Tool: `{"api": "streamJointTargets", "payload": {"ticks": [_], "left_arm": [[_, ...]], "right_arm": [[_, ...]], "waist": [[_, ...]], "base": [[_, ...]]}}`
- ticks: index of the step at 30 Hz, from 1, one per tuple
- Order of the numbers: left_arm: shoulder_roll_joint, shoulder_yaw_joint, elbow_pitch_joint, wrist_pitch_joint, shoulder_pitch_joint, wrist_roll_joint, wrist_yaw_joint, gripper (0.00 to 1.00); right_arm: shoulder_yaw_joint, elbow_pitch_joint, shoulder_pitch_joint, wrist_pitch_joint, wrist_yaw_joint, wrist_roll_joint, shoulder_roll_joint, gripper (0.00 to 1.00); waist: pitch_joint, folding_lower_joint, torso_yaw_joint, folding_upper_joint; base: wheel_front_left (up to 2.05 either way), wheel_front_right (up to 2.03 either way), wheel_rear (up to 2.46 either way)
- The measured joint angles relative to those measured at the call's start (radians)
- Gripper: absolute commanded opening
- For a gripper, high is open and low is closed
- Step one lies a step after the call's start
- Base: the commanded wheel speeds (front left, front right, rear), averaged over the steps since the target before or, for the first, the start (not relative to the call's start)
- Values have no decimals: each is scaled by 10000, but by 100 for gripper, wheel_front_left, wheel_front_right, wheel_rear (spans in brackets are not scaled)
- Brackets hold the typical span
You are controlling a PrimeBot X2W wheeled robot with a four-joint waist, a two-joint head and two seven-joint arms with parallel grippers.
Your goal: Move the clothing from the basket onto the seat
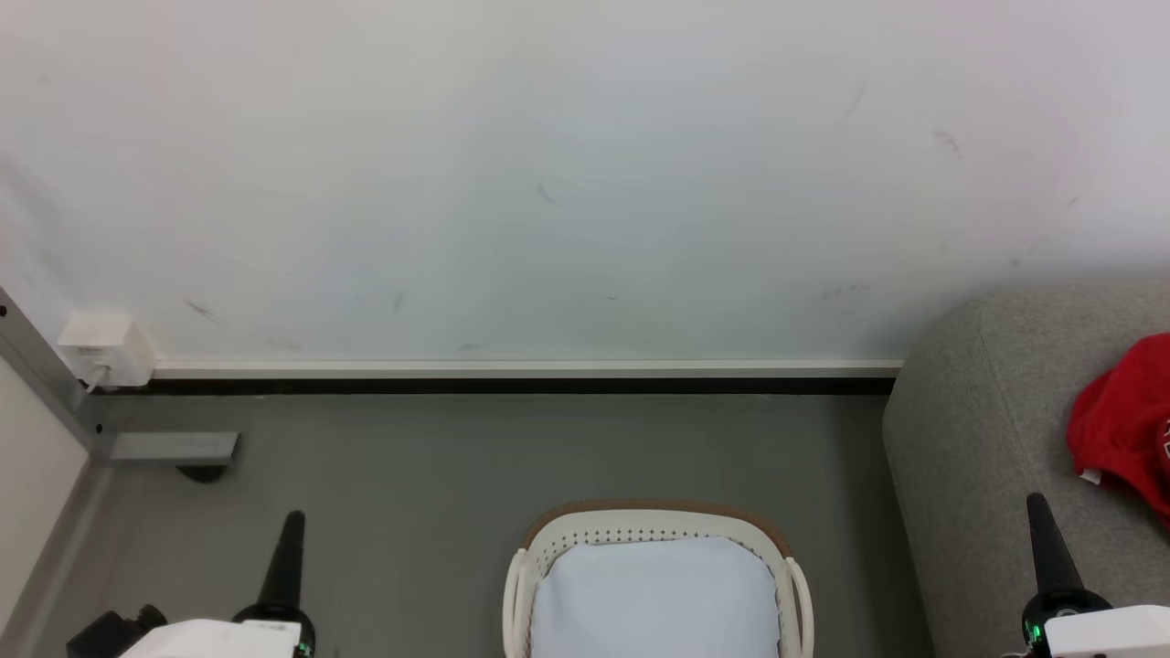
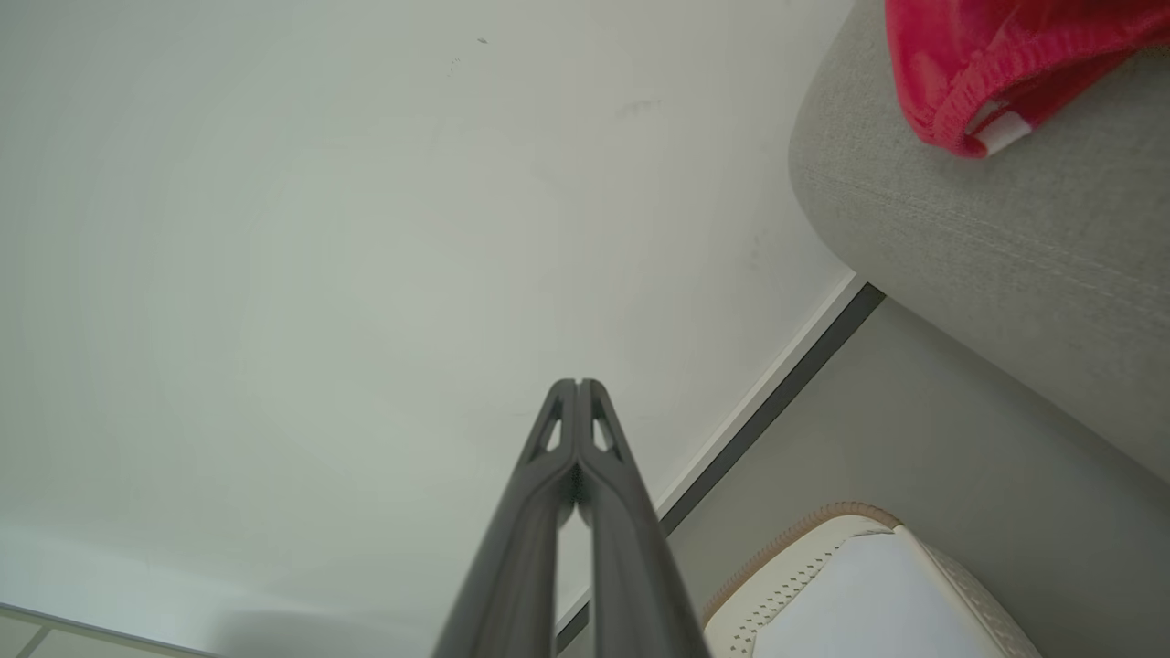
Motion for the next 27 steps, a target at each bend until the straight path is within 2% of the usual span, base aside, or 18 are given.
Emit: {"api": "streamJointTargets", "payload": {"ticks": [27], "left_arm": [[-42,234,-40,617,-188,-2138,-94,0]], "right_arm": [[-370,6,-149,617,0,1969,86,0]], "waist": [[35,0,93,0]], "base": [[0,0,0]]}}
